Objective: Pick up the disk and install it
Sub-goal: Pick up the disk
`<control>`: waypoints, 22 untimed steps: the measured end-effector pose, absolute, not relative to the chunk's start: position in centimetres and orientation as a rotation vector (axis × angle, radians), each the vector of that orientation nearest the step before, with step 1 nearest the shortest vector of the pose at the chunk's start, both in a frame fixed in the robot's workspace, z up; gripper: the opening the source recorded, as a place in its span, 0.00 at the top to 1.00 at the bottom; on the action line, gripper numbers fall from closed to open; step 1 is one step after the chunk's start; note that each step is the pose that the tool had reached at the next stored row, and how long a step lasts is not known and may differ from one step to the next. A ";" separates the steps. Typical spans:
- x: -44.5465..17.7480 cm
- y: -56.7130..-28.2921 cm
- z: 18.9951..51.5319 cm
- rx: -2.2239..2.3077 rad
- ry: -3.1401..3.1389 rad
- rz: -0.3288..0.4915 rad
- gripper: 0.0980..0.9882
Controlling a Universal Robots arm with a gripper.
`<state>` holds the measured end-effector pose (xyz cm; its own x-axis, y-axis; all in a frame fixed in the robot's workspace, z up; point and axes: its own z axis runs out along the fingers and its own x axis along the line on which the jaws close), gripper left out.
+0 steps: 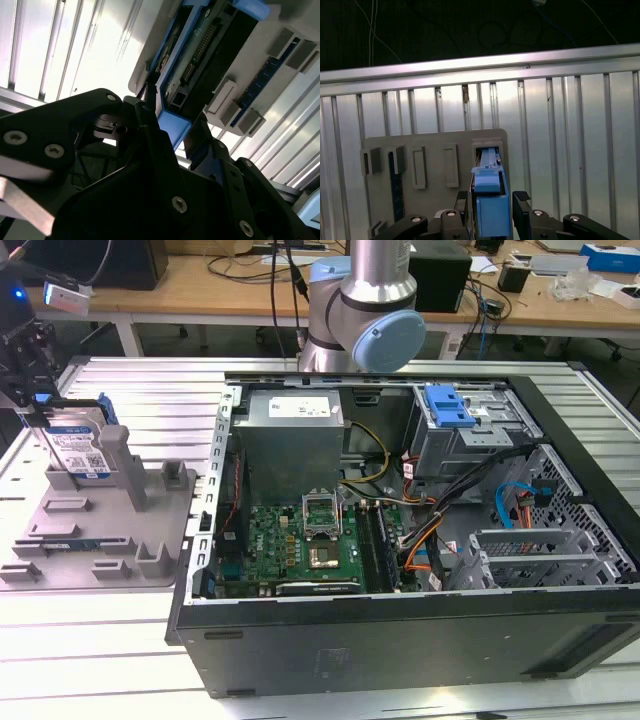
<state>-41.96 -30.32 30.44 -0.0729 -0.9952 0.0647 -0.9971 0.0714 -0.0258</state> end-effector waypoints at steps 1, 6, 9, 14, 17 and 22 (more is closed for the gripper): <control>-42.0 -30.3 30.4 2.118 -2.277 0.098 0.57; -42.0 -30.3 30.3 2.118 -2.277 0.098 0.57; -42.0 -30.3 30.3 2.119 -2.277 0.098 0.67; -42.0 -30.3 30.2 2.118 -2.277 0.098 0.67; -42.0 -30.3 30.1 2.119 -2.277 0.098 0.67; -42.0 -30.3 30.0 2.118 -2.277 0.098 0.67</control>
<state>-41.97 -30.32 30.01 -0.0729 -0.9952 0.0646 -0.9971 0.0713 -0.0259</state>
